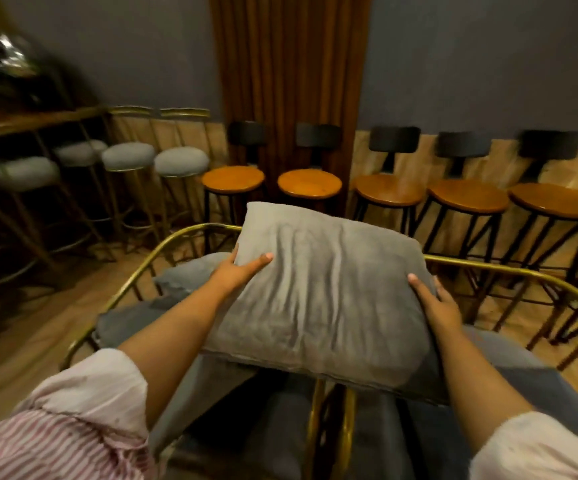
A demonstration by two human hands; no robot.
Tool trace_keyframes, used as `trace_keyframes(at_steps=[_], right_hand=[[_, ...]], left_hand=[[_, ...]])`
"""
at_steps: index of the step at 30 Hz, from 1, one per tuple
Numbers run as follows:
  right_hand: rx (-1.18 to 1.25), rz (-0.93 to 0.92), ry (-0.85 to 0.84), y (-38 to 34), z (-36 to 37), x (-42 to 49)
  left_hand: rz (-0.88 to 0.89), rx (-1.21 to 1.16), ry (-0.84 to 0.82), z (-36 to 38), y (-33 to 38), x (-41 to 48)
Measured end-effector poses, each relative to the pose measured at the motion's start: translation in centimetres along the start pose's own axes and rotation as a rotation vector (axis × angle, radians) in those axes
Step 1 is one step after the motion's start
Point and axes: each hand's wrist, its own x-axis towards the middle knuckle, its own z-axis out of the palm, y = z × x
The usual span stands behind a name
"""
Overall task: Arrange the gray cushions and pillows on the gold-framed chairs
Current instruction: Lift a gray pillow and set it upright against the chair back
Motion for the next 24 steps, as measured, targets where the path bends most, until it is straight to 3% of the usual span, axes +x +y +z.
trace_keyframes(at_steps=[10, 17, 20, 22, 24], right_hand=[[-0.02, -0.047, -0.289, -2.9, 16.7, 6.7], [-0.115, -0.08, -0.37, -2.2, 26.0, 13.2], [-0.271, -0.073, -0.451, 0.6, 28.7, 15.0], [-0.434, -0.01, -0.564, 3.4, 30.4, 15.4], [-0.638, 0.024, -0.643, 5.9, 31.7, 15.2]], left_hand=[[-0.104, -0.099, 0.286, -10.5, -3.2, 6.2], [-0.072, -0.089, 0.338, -13.8, -3.8, 14.6], [-0.158, 0.19, 0.351, -12.9, -6.6, 18.0], [-0.264, 0.521, 0.233, -10.9, -9.4, 19.8], [-0.319, 0.705, 0.167, -9.2, -11.5, 20.8]])
